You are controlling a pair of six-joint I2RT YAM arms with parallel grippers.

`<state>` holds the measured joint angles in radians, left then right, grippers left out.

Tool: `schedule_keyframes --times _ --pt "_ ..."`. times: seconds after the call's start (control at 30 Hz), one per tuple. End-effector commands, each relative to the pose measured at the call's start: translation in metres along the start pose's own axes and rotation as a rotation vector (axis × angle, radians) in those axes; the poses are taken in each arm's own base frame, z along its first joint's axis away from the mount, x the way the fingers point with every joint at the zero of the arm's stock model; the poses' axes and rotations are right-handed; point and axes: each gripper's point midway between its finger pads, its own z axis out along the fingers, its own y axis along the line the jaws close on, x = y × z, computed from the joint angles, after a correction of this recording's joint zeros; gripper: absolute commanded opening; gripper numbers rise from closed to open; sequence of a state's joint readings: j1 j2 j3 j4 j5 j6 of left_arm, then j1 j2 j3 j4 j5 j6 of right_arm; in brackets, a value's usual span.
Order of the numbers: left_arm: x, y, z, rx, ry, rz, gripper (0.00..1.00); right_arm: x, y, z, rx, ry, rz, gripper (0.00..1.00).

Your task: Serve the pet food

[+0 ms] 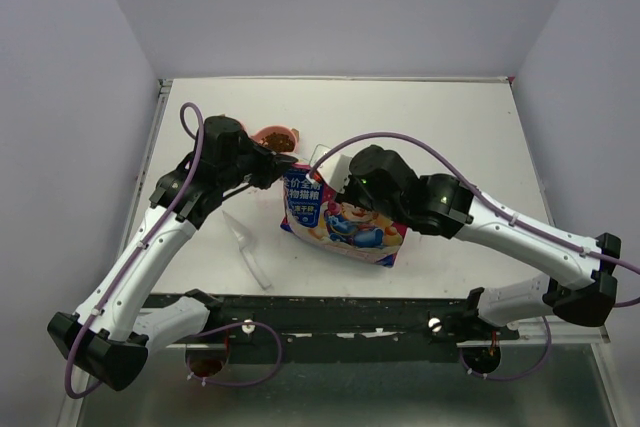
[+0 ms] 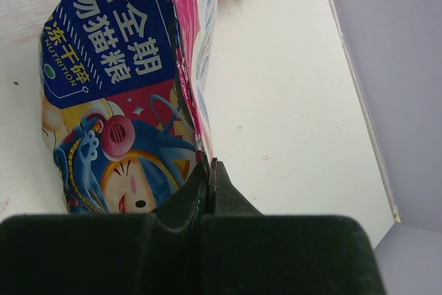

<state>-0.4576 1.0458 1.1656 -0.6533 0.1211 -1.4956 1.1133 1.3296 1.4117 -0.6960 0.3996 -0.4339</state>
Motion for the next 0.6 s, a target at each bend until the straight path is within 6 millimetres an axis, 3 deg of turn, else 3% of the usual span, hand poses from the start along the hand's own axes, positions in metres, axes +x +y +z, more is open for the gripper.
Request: schedule_keyframes --times 0.0,0.03,0.1,0.27,0.4,0.57 --pt "-0.018 -0.032 -0.014 0.103 -0.077 0.036 0.14 -0.006 -0.007 -0.005 0.006 -0.021 0.039 0.0" --pt "-0.016 -0.033 -0.015 0.107 -0.067 0.038 0.26 -0.011 -0.006 -0.007 -0.011 -0.036 0.06 0.0" --pt "-0.007 -0.037 -0.018 0.122 -0.024 0.034 0.39 -0.016 -0.004 -0.007 -0.026 -0.046 0.082 0.0" --pt "0.026 -0.043 -0.026 0.159 0.064 0.007 0.61 -0.03 -0.004 -0.016 -0.053 -0.103 0.136 0.0" --pt "0.05 -0.049 -0.016 0.168 0.136 -0.038 0.63 -0.029 -0.005 -0.016 -0.05 -0.083 0.144 0.0" --pt "0.069 -0.044 0.002 0.131 0.19 -0.11 0.56 -0.031 -0.011 -0.018 -0.02 -0.084 0.161 0.0"
